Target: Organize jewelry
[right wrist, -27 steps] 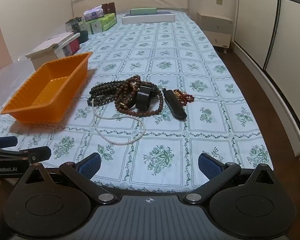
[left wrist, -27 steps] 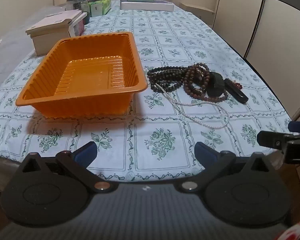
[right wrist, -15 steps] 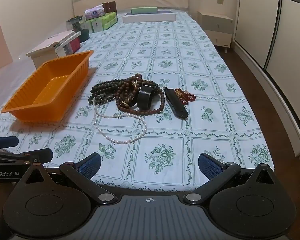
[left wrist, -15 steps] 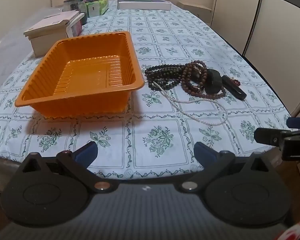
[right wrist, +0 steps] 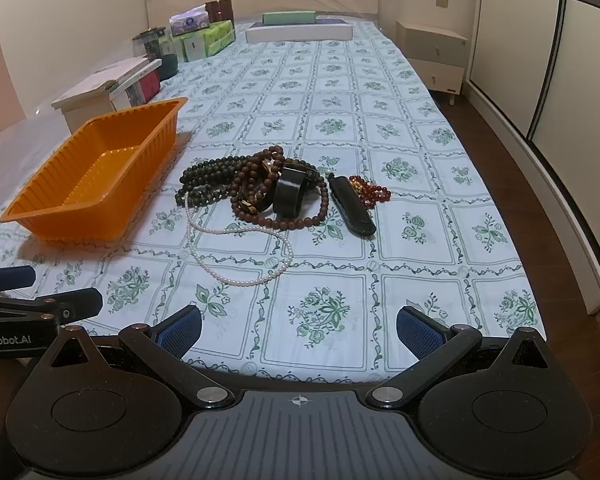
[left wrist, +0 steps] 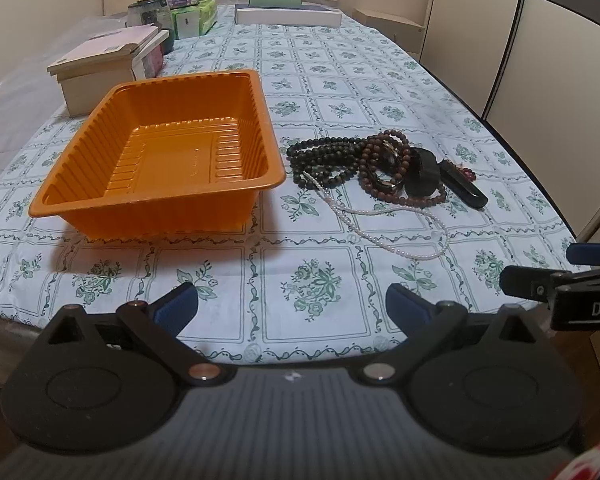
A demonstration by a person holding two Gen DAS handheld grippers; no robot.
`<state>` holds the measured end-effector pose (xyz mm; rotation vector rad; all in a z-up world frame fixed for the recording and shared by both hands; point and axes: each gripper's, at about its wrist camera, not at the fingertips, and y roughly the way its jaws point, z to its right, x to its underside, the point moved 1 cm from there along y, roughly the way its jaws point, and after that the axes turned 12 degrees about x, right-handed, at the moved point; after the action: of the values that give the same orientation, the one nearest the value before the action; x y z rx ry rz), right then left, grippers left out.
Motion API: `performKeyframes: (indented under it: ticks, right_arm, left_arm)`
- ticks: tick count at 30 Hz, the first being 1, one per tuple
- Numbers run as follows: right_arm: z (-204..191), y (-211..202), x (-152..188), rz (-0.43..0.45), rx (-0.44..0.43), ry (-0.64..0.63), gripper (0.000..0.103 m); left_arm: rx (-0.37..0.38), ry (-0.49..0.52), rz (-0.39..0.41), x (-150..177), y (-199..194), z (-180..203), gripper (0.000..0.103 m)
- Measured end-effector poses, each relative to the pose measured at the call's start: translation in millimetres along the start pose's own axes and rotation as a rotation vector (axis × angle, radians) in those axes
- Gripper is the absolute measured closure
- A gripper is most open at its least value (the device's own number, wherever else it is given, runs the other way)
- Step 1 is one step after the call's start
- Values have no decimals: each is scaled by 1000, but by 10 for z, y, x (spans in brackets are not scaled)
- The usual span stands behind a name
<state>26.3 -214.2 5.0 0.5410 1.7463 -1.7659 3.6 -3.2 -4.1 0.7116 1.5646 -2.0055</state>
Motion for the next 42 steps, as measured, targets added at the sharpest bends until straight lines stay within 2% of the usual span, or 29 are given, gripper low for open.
performKeyframes:
  ticks: [42]
  right_arm:
    - [31, 15, 12, -9, 4, -2, 0]
  left_arm:
    - [24, -21, -3, 5, 12, -7, 0]
